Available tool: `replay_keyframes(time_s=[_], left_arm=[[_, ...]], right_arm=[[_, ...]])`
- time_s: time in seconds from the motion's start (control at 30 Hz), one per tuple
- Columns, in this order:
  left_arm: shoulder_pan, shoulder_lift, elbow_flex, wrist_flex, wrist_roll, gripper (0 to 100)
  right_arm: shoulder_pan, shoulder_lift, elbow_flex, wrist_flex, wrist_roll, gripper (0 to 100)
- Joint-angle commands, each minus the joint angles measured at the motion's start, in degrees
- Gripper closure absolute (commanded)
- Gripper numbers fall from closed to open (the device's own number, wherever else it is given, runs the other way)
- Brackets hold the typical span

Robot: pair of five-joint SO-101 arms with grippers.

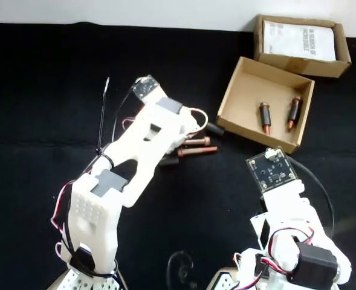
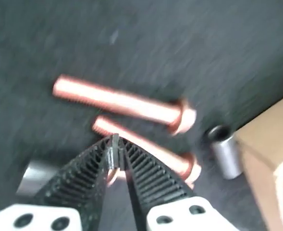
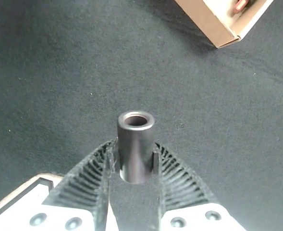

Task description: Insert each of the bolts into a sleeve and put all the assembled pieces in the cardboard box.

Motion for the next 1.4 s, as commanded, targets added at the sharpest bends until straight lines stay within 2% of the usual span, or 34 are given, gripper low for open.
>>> replay_keyframes(time_s=[0.0, 0.17, 0.27, 0.47, 0.87, 1.17, 1.37], left_arm=[[1.0, -0.3, -8.2, 11.6, 0.3, 99], [3.3, -0.2, -18.5, 26.5, 0.2, 99], [3.9, -0.2, -21.5, 30.4, -1.9, 99], [5.8, 0.3, -21.5, 31.6, -4.5, 99], [17.6, 0.3, -21.6, 31.3, -3.2, 99], [19.1, 0.4, -21.5, 29.8, -3.2, 99], [15.9, 5.3, -21.8, 28.1, -3.3, 99]], right_arm=[[0.7, -0.2, -0.1, 0.6, -0.7, 99.2], [0.7, -0.2, -0.1, 0.6, -0.7, 99.2], [0.7, -0.2, -0.1, 0.6, -0.6, 99.2], [0.6, -0.2, 0.0, 0.5, -0.6, 99.2], [0.6, -0.3, 3.5, 0.5, -0.6, 99.2], [0.6, -0.2, 3.3, 0.4, -0.6, 99.2], [0.6, -0.2, 3.0, 0.3, -0.5, 99.2]])
